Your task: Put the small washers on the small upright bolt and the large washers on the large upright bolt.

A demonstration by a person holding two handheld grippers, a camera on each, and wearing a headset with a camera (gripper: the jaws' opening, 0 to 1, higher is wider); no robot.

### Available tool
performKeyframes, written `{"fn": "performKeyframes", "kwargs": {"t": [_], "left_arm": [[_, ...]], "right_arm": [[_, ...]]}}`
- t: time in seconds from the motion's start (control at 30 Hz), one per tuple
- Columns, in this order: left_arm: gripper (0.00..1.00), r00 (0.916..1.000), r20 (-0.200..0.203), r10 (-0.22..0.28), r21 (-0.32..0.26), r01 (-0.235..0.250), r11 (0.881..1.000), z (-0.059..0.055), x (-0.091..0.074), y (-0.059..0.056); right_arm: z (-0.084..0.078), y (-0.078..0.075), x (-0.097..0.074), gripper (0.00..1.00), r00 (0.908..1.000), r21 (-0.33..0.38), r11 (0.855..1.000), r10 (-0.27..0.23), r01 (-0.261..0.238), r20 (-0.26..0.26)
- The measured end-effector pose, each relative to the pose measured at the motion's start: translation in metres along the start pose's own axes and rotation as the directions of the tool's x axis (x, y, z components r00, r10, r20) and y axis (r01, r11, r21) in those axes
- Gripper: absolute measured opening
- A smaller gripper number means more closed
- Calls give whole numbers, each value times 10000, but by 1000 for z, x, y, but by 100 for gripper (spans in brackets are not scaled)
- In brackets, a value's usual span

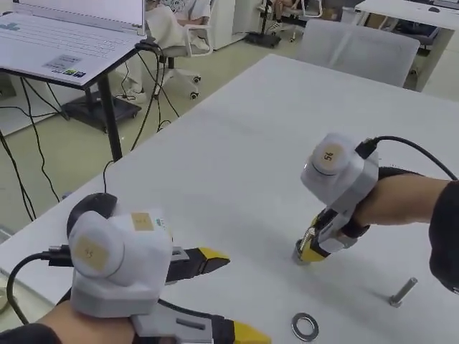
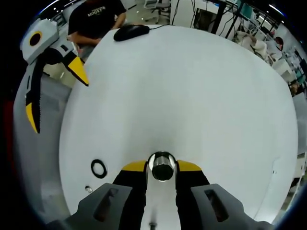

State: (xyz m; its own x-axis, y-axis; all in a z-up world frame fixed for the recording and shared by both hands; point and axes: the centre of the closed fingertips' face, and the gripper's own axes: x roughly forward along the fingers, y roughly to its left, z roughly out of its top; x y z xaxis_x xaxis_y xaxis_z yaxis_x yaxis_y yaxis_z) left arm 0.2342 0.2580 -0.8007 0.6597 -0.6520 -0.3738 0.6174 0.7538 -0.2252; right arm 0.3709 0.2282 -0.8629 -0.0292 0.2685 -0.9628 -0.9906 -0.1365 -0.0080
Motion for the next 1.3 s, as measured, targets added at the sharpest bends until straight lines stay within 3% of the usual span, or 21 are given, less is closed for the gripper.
{"fn": "performKeyframes", "kwargs": {"t": [0.3,0.77,1.0,1.13,1.3], "left_arm": [[69,10000,-43,-44,9,44,10000,-1,0,-1],[69,9999,-101,-92,-31,92,10000,-3,1,-2],[69,9999,-93,-86,-55,86,9999,-4,1,-2],[68,10000,-82,-49,-73,49,10000,-5,1,-2],[68,9999,-120,-59,-81,58,10000,-6,2,-2]], "right_arm": [[1,0,-3,22,9995,-521,9986,-97,80,-314],[2,-2,-3,23,9989,-683,9976,-124,93,-448],[3,-4,-3,23,9993,-660,9978,-105,82,-348],[3,-2,-3,23,9988,-1214,9924,-245,191,-424],[5,0,-5,22,9995,-1101,9938,-165,135,-268]]}}
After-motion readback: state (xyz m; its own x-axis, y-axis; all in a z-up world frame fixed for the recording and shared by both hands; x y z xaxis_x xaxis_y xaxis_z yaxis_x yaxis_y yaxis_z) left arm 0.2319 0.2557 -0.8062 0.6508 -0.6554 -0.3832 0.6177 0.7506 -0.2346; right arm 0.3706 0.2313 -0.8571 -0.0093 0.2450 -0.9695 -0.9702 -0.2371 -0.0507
